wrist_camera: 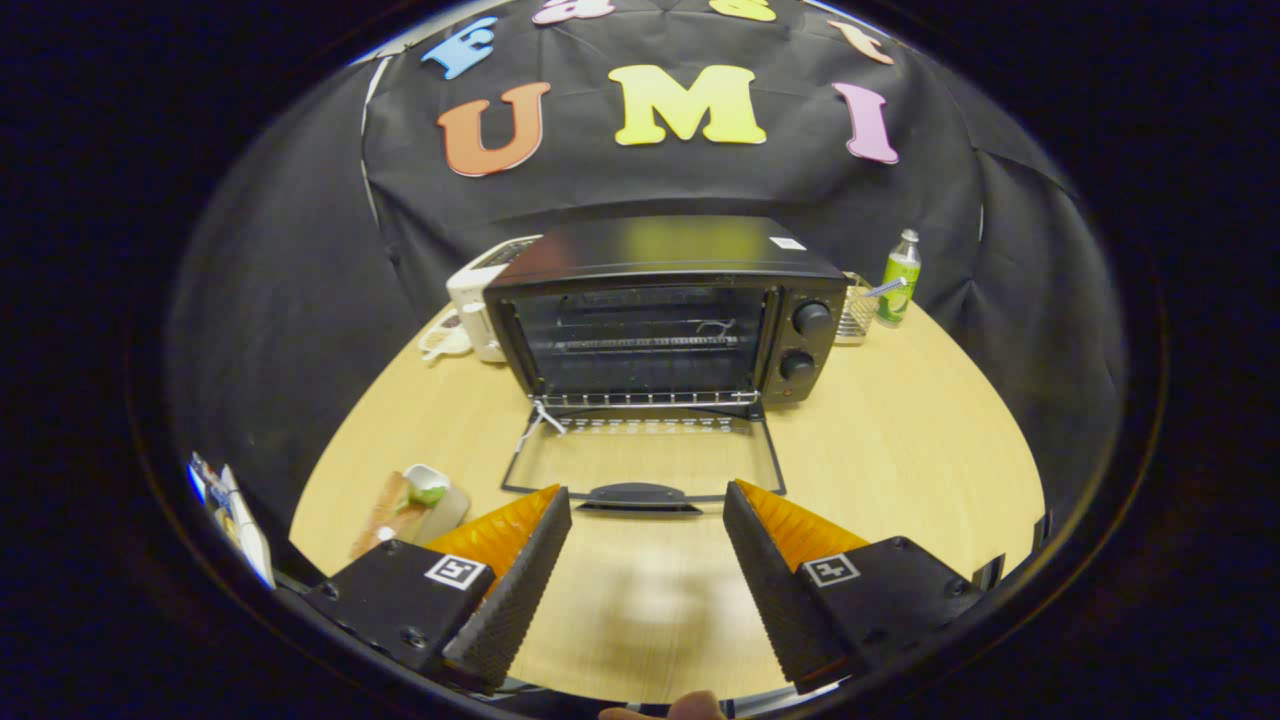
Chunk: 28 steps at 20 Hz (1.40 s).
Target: Open the toaster oven, put the food inside, and close the toaster oven door.
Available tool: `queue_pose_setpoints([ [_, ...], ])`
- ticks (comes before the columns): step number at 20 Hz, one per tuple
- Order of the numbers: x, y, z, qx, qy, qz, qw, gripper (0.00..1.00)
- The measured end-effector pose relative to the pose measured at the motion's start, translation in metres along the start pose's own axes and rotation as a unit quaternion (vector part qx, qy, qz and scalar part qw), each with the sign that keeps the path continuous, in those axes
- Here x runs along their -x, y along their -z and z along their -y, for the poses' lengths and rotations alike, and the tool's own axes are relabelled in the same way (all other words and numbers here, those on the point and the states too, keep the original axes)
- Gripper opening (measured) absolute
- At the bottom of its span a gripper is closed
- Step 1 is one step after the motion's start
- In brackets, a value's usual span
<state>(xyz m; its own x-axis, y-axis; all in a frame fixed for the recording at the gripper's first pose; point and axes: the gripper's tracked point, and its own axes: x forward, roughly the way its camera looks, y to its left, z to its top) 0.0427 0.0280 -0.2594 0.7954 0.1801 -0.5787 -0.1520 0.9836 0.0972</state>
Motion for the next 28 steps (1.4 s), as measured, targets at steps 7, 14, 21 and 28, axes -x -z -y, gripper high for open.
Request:
queue_pose_setpoints([
  [7, 0.058, -0.011, -0.019, -0.112, -0.078, -0.021, 0.99, 0.99],
  [14, 0.04, 0.004, -0.055, -0.179, -0.149, -0.083, 0.969, 1.0],
  [21, 0.017, 0.027, -0.118, -0.193, -0.23, -0.166, 0.939, 1.0],
  [28, -0.025, 0.057, -0.18, -0.232, -0.256, -0.257, 0.902, 0.98],
])
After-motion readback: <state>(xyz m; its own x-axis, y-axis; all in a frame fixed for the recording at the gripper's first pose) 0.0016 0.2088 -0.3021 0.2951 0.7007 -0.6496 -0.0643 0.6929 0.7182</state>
